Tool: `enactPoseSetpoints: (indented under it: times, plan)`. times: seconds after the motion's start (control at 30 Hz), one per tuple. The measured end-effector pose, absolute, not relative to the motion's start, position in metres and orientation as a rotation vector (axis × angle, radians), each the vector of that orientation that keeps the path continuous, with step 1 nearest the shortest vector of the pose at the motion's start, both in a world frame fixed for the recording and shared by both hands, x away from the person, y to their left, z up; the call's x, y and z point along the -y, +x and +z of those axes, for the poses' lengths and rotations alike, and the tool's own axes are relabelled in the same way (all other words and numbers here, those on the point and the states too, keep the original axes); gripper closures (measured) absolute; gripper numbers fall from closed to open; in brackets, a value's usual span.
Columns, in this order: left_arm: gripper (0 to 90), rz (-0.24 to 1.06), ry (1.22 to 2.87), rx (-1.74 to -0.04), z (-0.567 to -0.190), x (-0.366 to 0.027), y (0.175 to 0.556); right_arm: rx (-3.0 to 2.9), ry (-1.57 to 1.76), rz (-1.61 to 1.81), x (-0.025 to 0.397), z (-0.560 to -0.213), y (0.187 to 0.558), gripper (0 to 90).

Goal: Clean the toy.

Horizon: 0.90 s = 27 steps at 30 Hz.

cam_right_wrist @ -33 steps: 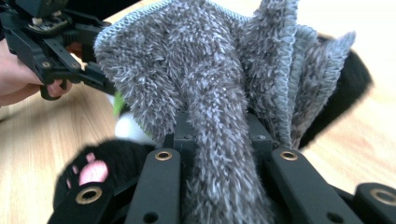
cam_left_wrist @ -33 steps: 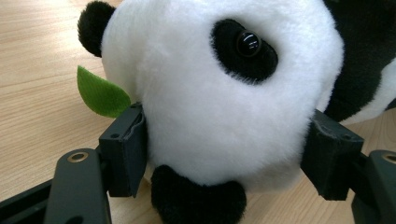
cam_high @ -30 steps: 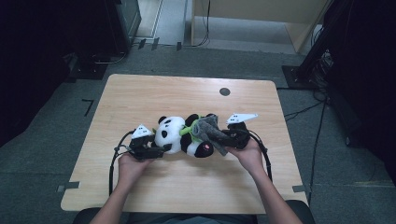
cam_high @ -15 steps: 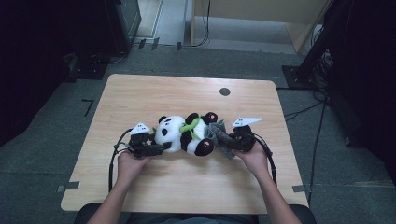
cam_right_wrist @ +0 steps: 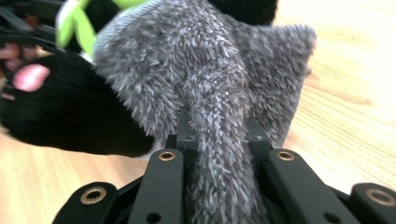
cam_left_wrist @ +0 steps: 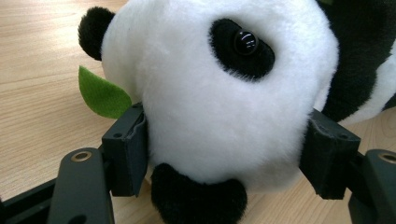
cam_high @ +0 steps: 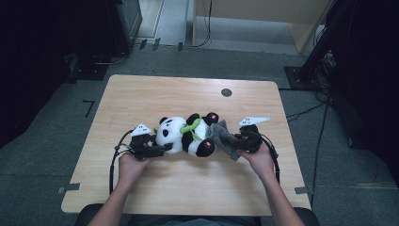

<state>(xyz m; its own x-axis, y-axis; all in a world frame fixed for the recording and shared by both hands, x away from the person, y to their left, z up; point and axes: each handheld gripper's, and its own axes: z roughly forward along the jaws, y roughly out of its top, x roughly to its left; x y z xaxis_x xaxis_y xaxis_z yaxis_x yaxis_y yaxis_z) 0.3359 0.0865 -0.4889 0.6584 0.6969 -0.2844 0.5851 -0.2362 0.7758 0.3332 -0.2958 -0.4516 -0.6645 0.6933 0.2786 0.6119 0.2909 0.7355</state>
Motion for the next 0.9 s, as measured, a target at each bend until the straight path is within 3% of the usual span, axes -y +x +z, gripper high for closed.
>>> enactPoseSetpoints:
  times: [0.3, 0.57, 0.9]
  plan:
    - [27.2, 0.161, 1.935, -0.998, -0.488, -0.085, 0.335, -2.396, 1.133, 1.428, 0.288, -0.409, 0.316, 75.9]
    - [26.2, 0.172, 1.942, -0.991, -0.488, -0.085, 0.333, -2.461, 0.988, 1.479, 0.253, -0.382, 0.296, 75.1]
    - [26.6, 0.184, 1.943, -0.988, -0.49, -0.084, 0.331, -2.562, 0.903, 1.355, 0.226, -0.404, 0.295, 74.5]
